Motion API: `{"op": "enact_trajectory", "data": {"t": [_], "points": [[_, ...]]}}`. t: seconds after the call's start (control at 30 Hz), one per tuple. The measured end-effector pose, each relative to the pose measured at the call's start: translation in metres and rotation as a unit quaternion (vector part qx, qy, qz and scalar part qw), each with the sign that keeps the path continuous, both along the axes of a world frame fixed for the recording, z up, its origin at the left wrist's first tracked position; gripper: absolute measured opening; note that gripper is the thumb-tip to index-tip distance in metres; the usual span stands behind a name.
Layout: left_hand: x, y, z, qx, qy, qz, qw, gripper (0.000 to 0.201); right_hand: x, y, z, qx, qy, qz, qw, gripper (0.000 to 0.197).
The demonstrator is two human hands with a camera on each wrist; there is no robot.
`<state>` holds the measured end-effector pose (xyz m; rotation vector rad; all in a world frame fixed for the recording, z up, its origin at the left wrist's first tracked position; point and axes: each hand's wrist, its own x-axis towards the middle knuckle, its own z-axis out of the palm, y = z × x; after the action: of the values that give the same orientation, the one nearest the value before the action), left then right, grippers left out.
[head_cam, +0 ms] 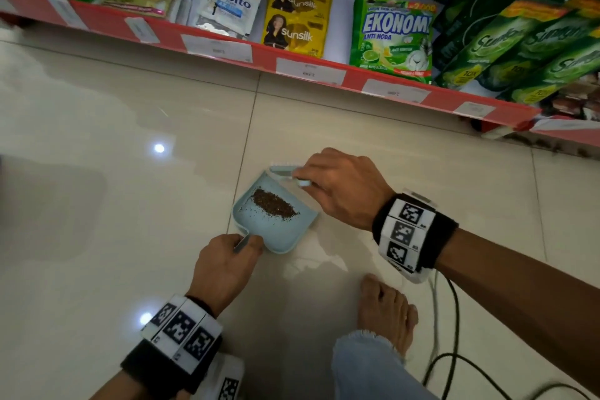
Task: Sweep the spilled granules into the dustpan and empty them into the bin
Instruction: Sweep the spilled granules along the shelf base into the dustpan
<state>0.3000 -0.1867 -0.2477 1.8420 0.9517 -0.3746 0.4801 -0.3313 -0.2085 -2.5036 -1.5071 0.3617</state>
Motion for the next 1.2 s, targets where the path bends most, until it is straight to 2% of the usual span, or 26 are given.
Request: {"op": "enact_trajectory", "data": {"t": [0.07, 0.13, 0.23, 0.33, 0.47, 0.57, 0.63, 0.67, 0.8, 0.97, 1.13, 1.2], "points": [[0.0, 0.001, -0.001, -0.002, -0.005, -0.002, 1.0, 0.069, -0.005, -0.004, 0.001, 0.047, 0.063, -0.026, 0.997, 0.023], [0.0, 0.002, -0.002, 0.002, -0.008, -0.005, 1.0, 0.063, -0.006, -0.007, 0.005, 0.118, 0.107, -0.086, 0.983, 0.02], [0.0, 0.005, -0.004, 0.031, -0.009, -0.016, 0.999, 0.048, 0.0, -0.01, 0.012, 0.19, 0.085, -0.162, 0.965, 0.018], [0.0, 0.008, -0.005, 0.049, -0.015, -0.034, 0.998, 0.045, 0.007, -0.013, 0.015, 0.161, 0.035, -0.203, 0.965, 0.017], [0.001, 0.008, 0.001, 0.046, -0.012, -0.046, 0.998, 0.059, -0.003, -0.013, 0.012, 0.065, -0.032, -0.175, 0.982, 0.019], [0.002, 0.01, 0.004, 0.046, -0.005, -0.052, 0.998, 0.064, -0.019, -0.008, 0.005, 0.067, 0.034, -0.143, 0.987, 0.02], [0.001, 0.012, 0.004, 0.051, -0.001, -0.061, 0.997, 0.063, -0.025, -0.004, 0.004, 0.12, 0.114, -0.173, 0.971, 0.019], [0.001, 0.012, 0.004, 0.053, 0.0, -0.063, 0.997, 0.063, -0.026, -0.002, 0.004, 0.149, 0.127, -0.194, 0.961, 0.019], [0.001, 0.013, 0.003, 0.049, 0.0, -0.064, 0.997, 0.064, -0.016, 0.001, 0.008, 0.196, 0.053, -0.238, 0.95, 0.018], [0.001, 0.014, 0.001, 0.052, -0.004, -0.063, 0.997, 0.064, -0.007, -0.001, 0.006, 0.142, -0.008, -0.238, 0.961, 0.019], [0.0, 0.015, -0.002, 0.061, 0.003, -0.062, 0.996, 0.048, -0.016, 0.002, 0.003, 0.088, -0.01, -0.207, 0.974, 0.022], [-0.001, 0.015, -0.004, 0.067, 0.006, -0.062, 0.996, 0.043, -0.021, 0.005, 0.002, 0.081, 0.039, -0.178, 0.98, 0.023]]}}
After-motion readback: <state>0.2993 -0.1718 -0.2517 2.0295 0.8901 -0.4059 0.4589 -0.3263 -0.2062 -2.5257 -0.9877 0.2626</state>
